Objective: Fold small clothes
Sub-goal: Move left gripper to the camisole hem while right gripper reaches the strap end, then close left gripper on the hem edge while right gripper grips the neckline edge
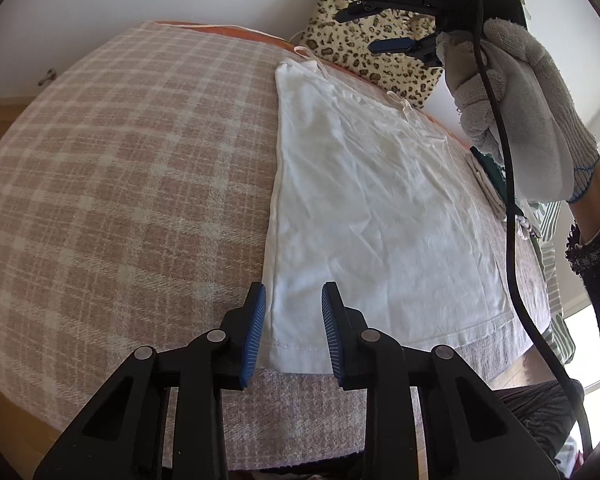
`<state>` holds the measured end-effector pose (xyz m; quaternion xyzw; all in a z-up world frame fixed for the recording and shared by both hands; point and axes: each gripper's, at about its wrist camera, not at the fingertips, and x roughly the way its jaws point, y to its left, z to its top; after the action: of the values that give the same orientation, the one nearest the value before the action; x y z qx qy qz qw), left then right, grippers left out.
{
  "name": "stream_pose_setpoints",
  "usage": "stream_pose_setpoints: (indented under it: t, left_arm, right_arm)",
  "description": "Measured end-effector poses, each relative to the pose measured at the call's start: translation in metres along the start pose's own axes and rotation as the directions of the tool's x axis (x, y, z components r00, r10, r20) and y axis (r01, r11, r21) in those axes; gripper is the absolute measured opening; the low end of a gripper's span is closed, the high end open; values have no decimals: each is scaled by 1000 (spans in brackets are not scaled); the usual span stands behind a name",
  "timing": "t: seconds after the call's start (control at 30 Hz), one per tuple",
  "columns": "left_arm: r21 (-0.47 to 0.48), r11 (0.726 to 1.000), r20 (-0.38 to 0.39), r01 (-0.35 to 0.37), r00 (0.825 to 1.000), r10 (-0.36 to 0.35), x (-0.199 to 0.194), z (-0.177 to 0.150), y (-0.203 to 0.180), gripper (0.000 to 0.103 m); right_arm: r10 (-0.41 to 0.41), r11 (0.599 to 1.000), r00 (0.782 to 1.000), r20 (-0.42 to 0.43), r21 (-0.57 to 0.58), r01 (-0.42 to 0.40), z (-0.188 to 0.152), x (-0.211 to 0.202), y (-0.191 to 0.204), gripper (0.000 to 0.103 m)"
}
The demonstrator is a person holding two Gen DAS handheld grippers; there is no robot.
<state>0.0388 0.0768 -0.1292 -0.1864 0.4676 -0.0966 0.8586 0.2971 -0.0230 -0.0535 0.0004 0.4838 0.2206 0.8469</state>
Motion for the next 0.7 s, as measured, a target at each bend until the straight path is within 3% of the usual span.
stream_pose_setpoints:
  t: [0.37,0.7]
  left_arm:
    - [-25,999,-34,22,999,-23,12,2,6,25]
    - [-43,998,-45,35,998,-37,16,0,10,20]
  right_arm:
    - [-23,1000,997,-76,-10,22,27,70,24,45]
    - [-115,991,988,-103,-81,107,18,120,32,40]
